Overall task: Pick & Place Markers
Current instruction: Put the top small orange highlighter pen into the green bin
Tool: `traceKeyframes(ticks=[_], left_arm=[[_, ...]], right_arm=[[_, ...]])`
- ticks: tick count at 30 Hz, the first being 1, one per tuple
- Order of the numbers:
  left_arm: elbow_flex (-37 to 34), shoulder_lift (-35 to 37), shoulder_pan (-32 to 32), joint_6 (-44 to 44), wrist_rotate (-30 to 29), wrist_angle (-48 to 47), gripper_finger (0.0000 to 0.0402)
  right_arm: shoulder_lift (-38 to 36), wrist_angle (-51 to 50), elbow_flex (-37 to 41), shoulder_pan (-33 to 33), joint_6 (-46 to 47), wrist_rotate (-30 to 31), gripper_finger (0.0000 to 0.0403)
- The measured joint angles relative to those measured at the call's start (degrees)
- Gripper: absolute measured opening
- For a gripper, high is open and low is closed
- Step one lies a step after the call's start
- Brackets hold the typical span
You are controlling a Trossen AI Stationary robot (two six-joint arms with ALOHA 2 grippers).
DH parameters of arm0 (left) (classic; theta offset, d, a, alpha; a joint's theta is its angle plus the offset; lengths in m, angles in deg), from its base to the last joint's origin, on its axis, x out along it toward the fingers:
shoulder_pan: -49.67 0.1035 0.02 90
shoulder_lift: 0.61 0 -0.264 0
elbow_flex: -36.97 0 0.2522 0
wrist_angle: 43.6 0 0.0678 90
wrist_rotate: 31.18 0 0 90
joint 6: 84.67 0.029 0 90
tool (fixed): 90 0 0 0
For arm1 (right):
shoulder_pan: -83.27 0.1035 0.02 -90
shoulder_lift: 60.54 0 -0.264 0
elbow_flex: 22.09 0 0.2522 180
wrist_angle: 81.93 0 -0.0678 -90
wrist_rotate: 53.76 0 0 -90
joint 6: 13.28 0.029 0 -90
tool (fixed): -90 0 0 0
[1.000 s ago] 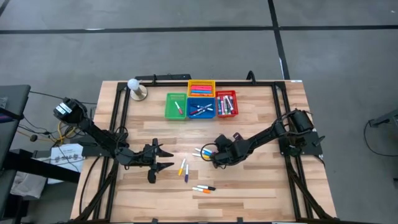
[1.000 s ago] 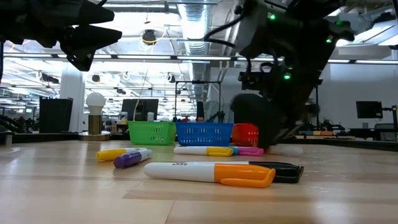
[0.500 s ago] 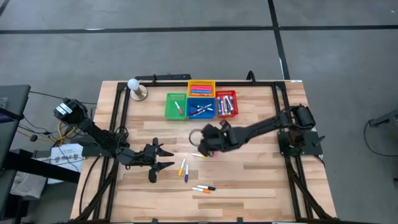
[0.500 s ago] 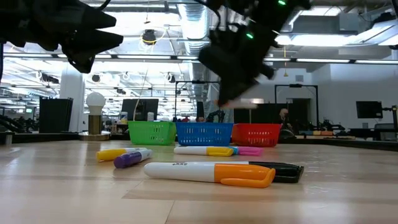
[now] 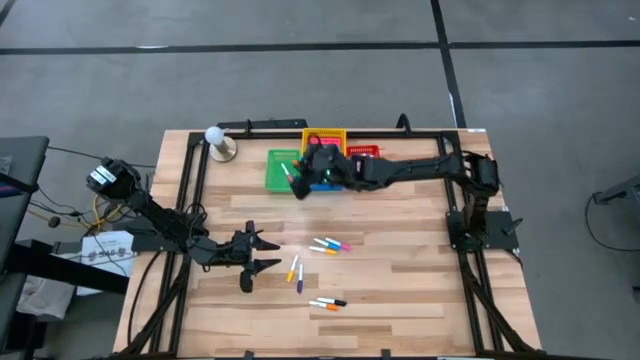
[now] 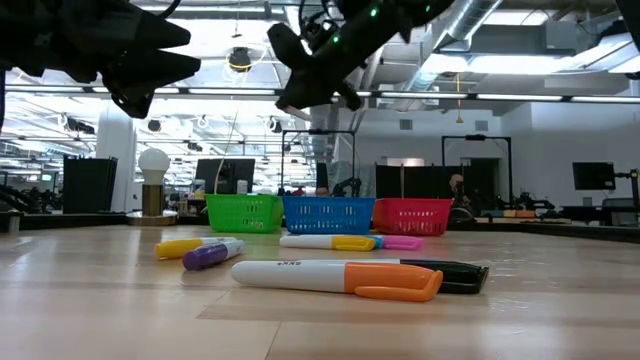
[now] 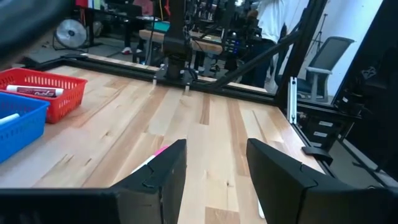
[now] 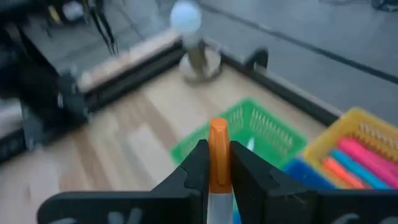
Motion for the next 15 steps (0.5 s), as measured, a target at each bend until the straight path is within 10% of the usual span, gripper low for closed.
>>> traceKeyframes(ticks=[15], left_arm=[[0.0, 0.0, 0.0, 0.6, 0.0, -1.3, 0.0168]], right_arm=[[17.7, 9.7, -11.5, -6.2, -1.1, -12.4, 0.0046]])
